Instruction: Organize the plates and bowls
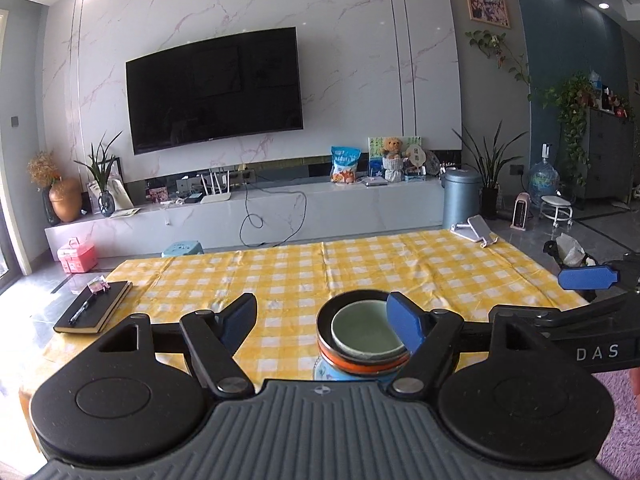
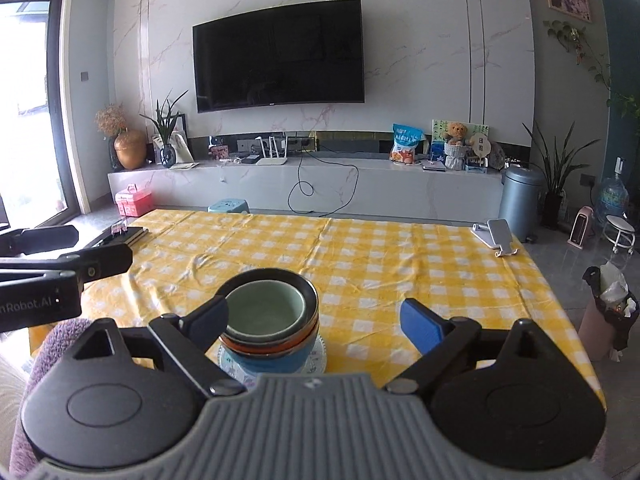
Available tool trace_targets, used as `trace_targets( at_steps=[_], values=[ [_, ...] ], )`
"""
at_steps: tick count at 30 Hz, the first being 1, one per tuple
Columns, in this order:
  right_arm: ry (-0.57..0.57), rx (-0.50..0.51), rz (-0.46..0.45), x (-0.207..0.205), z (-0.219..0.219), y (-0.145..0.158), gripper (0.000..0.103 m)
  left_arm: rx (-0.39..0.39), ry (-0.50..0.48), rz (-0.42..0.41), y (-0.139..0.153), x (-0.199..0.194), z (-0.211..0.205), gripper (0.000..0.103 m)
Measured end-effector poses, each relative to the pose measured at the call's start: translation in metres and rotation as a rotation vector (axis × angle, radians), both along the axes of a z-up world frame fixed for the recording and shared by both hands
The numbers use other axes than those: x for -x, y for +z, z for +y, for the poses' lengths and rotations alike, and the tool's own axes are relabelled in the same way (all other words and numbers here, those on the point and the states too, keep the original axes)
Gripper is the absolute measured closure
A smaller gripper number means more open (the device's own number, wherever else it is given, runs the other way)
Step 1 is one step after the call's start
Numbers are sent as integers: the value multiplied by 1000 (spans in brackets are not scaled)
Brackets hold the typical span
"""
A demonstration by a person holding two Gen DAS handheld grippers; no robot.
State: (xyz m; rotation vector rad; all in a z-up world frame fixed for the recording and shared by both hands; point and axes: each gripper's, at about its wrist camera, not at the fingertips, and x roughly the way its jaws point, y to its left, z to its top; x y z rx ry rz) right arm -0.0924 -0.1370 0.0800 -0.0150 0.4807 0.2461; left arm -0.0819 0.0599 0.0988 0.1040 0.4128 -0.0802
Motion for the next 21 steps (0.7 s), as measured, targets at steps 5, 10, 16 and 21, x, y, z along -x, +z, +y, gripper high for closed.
trace_targets(
  at_steps=[5, 10, 16, 21],
  values=[
    [-6, 59, 32, 13, 3, -18, 12, -3, 29, 150, -27, 0, 0, 16],
    [-48, 45, 119, 15, 0, -41, 11, -66, 27, 170, -45, 4, -6, 16],
    [-64, 65, 140, 14, 9, -55, 11, -83, 60, 217, -66, 6, -8, 16],
    [-65, 76, 151, 8, 12, -63, 10, -84, 68, 265, -80, 2, -10, 16]
  ],
)
